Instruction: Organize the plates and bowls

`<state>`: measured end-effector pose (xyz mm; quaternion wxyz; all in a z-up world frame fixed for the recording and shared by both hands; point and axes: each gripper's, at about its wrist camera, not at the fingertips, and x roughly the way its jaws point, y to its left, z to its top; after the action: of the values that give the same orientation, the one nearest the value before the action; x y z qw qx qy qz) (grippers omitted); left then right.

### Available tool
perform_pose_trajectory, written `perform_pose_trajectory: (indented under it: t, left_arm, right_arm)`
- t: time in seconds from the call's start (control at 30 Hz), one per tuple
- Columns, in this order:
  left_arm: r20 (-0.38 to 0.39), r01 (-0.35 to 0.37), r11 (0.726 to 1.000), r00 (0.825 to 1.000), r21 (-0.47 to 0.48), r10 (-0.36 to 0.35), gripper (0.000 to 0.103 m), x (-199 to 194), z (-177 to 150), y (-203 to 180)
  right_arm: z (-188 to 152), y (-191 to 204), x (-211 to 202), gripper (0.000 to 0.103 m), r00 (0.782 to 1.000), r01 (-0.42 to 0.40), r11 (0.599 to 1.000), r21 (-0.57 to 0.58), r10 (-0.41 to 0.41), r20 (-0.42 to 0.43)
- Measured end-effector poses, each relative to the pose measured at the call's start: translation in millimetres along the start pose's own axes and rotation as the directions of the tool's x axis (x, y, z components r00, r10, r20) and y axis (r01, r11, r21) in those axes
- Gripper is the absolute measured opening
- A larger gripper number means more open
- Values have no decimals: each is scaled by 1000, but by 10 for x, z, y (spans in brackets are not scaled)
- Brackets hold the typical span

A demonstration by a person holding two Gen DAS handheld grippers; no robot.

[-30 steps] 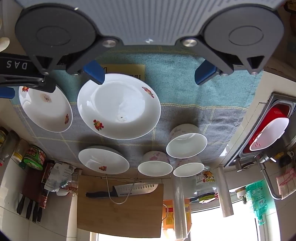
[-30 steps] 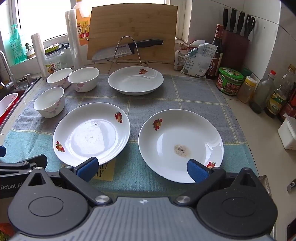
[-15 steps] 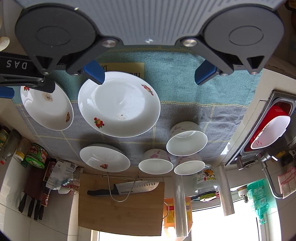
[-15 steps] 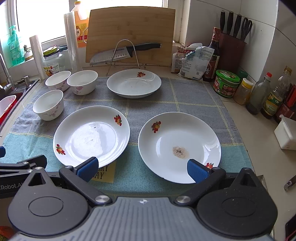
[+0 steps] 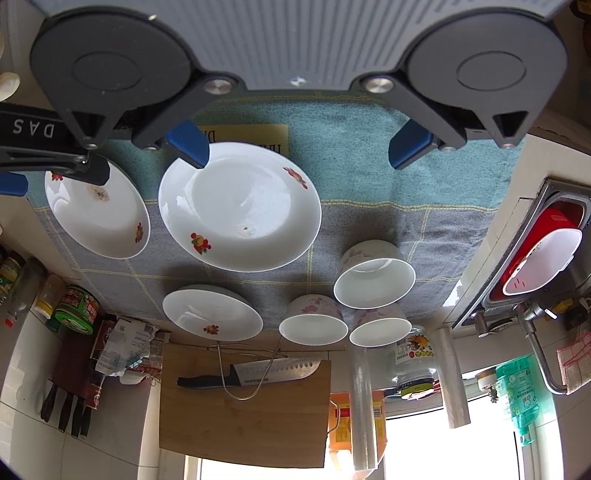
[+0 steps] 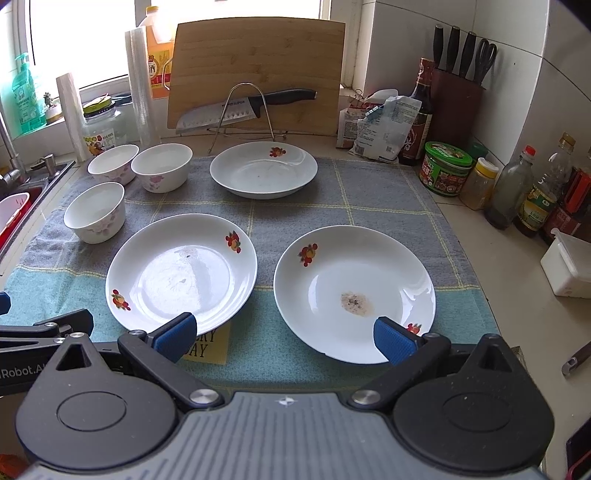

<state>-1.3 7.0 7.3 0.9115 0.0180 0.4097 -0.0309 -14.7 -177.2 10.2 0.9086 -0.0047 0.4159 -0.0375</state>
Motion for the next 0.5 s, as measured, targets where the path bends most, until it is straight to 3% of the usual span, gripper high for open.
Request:
perform_pose_trajectory:
  t: [0.5]
  left_arm:
    - [3, 9, 1000, 1000, -4, -9, 102, -24, 1, 24]
  right_arm:
    - [-6, 19, -39, 103, 1000, 11, 1000, -2, -11, 10]
